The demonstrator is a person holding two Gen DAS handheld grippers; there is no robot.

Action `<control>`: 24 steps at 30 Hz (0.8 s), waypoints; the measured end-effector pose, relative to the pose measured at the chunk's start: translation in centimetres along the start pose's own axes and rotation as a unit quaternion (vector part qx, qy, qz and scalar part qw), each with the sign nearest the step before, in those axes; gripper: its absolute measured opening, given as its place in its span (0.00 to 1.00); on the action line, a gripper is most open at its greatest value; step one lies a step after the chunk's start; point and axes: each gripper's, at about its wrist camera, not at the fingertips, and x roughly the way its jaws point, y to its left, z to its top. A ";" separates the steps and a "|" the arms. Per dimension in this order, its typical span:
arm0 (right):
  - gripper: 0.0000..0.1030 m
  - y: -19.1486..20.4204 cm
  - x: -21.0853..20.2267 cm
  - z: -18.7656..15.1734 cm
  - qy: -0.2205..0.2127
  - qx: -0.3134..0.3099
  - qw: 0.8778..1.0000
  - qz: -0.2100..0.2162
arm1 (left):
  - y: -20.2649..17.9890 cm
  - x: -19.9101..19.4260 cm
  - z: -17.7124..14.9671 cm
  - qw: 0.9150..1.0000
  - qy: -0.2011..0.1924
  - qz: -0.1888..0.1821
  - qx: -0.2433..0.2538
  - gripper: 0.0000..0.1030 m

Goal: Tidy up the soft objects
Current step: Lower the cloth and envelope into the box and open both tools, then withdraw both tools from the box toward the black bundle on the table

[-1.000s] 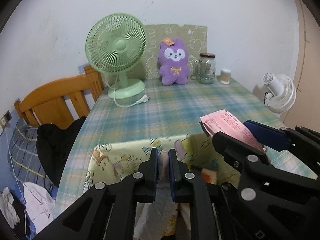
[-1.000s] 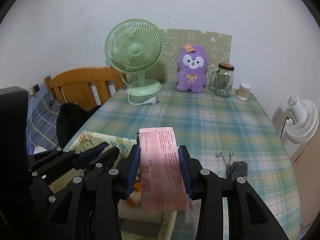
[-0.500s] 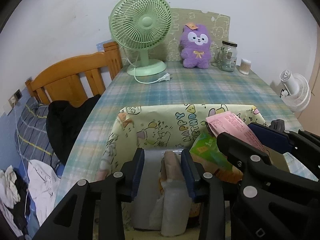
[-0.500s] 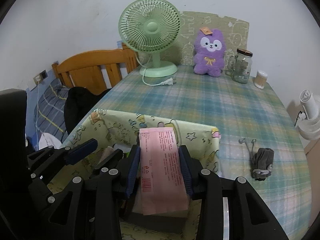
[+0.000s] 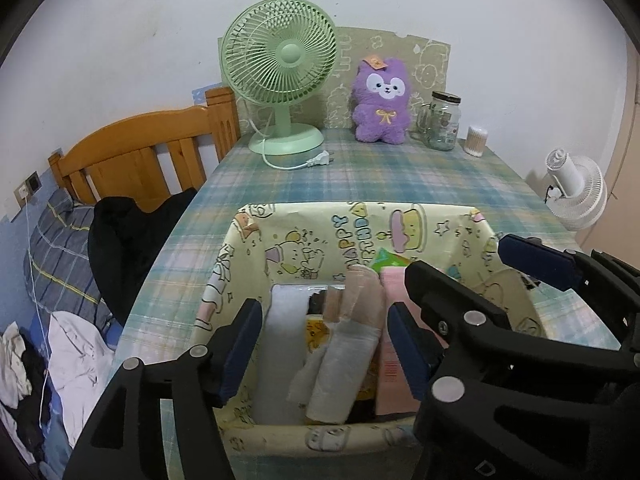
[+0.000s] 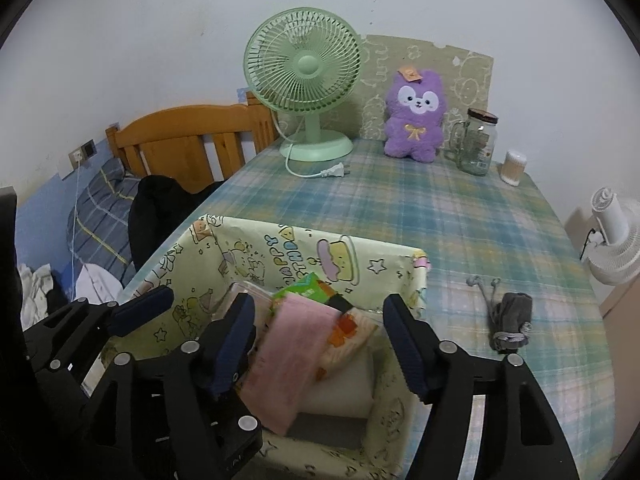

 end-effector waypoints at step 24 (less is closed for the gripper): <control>0.88 -4.9 -6.1 0.6 -0.058 0.022 0.998 -0.030 | -6.0 -4.6 1.9 0.998 -0.052 -0.016 0.024 0.78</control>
